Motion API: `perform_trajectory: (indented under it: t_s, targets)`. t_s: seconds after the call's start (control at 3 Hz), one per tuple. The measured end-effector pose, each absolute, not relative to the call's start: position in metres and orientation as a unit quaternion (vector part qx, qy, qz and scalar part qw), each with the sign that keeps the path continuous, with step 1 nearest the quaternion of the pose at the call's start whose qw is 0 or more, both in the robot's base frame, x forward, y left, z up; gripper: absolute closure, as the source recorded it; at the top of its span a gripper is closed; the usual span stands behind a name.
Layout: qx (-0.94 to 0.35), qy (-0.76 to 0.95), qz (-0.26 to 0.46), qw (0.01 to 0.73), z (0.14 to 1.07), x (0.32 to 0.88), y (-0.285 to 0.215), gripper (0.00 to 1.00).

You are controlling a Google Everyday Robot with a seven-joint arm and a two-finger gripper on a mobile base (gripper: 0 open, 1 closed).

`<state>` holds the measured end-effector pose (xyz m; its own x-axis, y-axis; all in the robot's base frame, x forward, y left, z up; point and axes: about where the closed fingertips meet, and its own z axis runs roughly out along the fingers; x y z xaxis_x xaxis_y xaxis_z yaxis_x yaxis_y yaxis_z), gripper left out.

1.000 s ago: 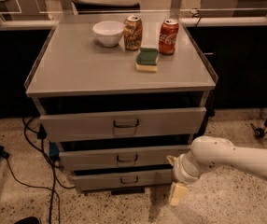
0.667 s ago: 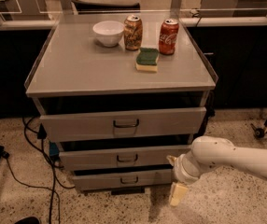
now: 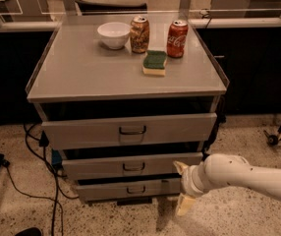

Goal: Open middle drawer

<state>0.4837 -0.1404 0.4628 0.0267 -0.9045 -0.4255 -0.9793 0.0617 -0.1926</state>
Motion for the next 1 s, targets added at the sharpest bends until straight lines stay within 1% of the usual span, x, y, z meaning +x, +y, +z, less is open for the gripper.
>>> perform_trajectory:
  t_s: [0.33, 0.67, 1.0]
  targets:
    - [-0.688, 0.67, 0.056, 0.272, 0.461, 0.503, -0.13, 0.0]
    - [-0.691, 0.655, 0.042, 0.303, 0.454, 0.528, -0.12, 0.0]
    - [-0.691, 0.65, 0.037, 0.313, 0.448, 0.546, -0.115, 0.0]
